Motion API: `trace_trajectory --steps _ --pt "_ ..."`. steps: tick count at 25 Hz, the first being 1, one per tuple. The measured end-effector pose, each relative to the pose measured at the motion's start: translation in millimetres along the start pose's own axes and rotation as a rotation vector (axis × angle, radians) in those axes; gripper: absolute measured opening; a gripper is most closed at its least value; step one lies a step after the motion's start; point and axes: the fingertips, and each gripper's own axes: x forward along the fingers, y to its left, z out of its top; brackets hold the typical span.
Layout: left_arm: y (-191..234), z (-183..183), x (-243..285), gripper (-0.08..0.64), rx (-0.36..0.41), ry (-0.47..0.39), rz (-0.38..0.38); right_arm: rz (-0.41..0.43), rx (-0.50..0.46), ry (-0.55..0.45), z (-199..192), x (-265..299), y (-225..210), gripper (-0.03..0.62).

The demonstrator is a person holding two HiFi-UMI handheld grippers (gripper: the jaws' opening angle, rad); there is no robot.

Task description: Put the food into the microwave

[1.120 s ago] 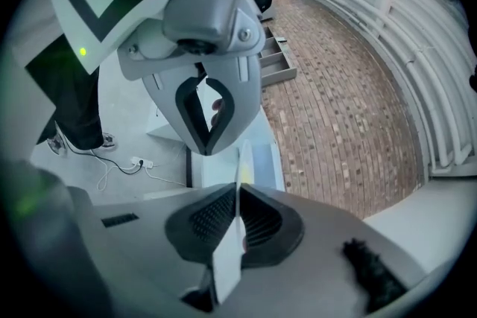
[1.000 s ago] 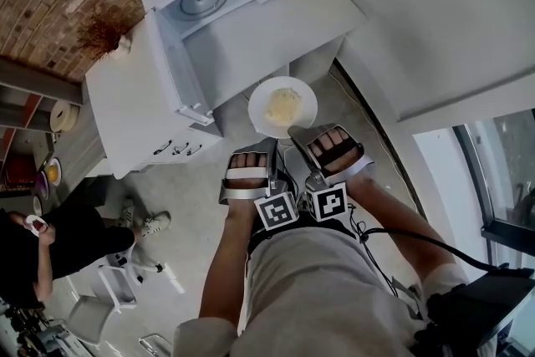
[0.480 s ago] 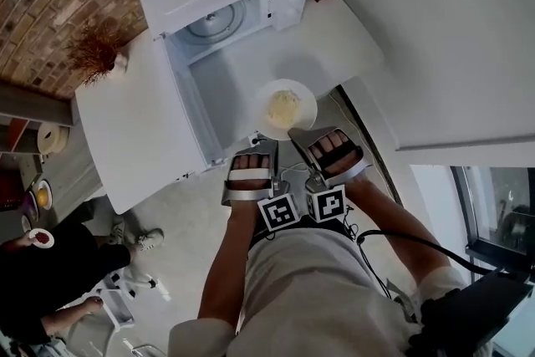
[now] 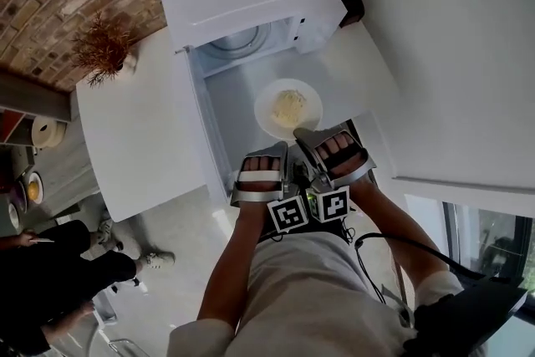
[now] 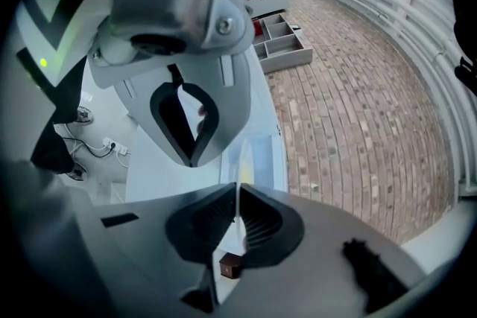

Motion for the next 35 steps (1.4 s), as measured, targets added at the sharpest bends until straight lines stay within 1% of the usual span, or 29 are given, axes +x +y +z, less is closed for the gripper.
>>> trace_trajectory --steps 5,9,12,14,17,20,23,25,28,32,35 --pt "11 -9 29 0.006 -0.064 0.071 -0.005 0.004 0.007 -0.058 -12 35 -8 0.018" --pt "21 -20 62 0.006 -0.086 0.144 -0.009 0.007 0.024 -0.124 -30 68 -15 0.018" --pt "27 -26 89 0.006 -0.117 0.197 -0.007 0.004 0.030 -0.171 -44 94 -20 0.018" --pt "32 -31 107 0.006 -0.130 0.234 0.010 0.000 0.034 -0.203 -52 113 -24 0.018" --pt "43 -43 131 0.006 -0.131 0.285 0.059 -0.007 0.026 -0.250 -60 142 -25 0.018" --pt "55 -63 148 0.006 -0.150 0.339 0.114 -0.011 -0.006 -0.286 -60 168 -22 0.018" --pt "57 -76 157 0.006 -0.212 0.368 0.117 0.001 -0.004 -0.309 -58 186 -18 0.018" --pt "60 -79 162 0.006 -0.236 0.377 0.135 0.003 -0.003 -0.320 -56 196 -17 0.018" --pt "61 -87 168 0.006 -0.255 0.400 0.161 0.006 -0.014 -0.335 -53 211 -13 0.019" --pt "61 -92 178 0.006 -0.277 0.416 0.151 0.005 -0.035 -0.346 -46 231 -9 0.018" --pt "65 -102 184 0.006 -0.259 0.448 0.157 0.014 -0.043 -0.349 -43 248 -6 0.020"
